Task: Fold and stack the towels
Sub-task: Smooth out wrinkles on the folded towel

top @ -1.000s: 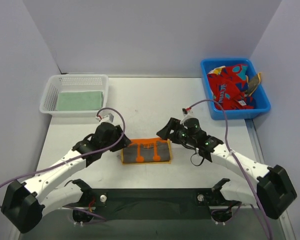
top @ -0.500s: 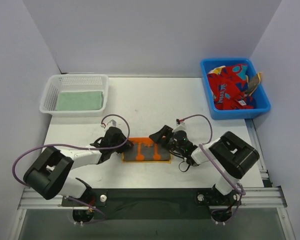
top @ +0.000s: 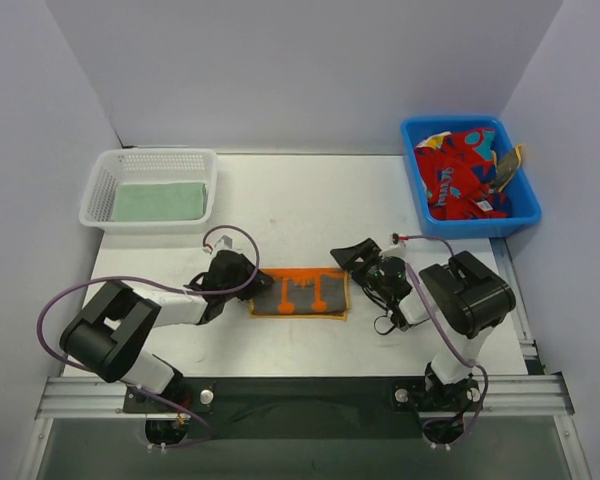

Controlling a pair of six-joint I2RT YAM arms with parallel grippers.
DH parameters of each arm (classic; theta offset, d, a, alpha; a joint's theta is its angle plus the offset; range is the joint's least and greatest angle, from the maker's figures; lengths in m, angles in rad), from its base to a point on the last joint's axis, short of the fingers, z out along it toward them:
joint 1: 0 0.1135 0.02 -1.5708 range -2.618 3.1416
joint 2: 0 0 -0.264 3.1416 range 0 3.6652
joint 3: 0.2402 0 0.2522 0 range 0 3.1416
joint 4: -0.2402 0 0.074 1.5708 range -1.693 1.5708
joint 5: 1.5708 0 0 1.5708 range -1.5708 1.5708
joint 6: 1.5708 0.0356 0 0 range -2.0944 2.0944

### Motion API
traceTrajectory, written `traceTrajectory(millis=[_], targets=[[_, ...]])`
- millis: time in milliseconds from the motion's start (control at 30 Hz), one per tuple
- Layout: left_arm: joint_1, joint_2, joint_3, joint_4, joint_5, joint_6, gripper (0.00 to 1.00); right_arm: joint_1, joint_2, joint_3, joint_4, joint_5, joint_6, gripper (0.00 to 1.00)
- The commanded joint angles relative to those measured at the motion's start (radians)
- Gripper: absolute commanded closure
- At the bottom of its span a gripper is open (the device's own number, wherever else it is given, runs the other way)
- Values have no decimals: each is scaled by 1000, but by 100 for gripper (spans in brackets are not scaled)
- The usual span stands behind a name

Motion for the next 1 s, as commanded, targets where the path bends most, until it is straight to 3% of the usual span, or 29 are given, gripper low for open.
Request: traceTrajectory(millis=[0,200,367,433,567,800,967], targets=[[15,1,45,-90,-29,54,66,-34,-92,8,-165,7,-101,30],[14,-124,112,-156,17,117,47,-29,-363,69,-418,-81,-143,28],[-22,-300,151,-337,-13,174,46,27,-496,120,-639,-179,-129,31],[-26,-348,131,-404,-10,169,50,67,-531,132,-719,-230,-109,38],[-34,-414,37,-474,2,157,59,109,-525,91,-713,-314,-60,48],[17,-297,-134,-327,-9,77,73,69,-303,-19,-624,-385,52,52],[54,-200,-162,-271,51,46,78,-31,-203,-95,-560,-412,121,57]])
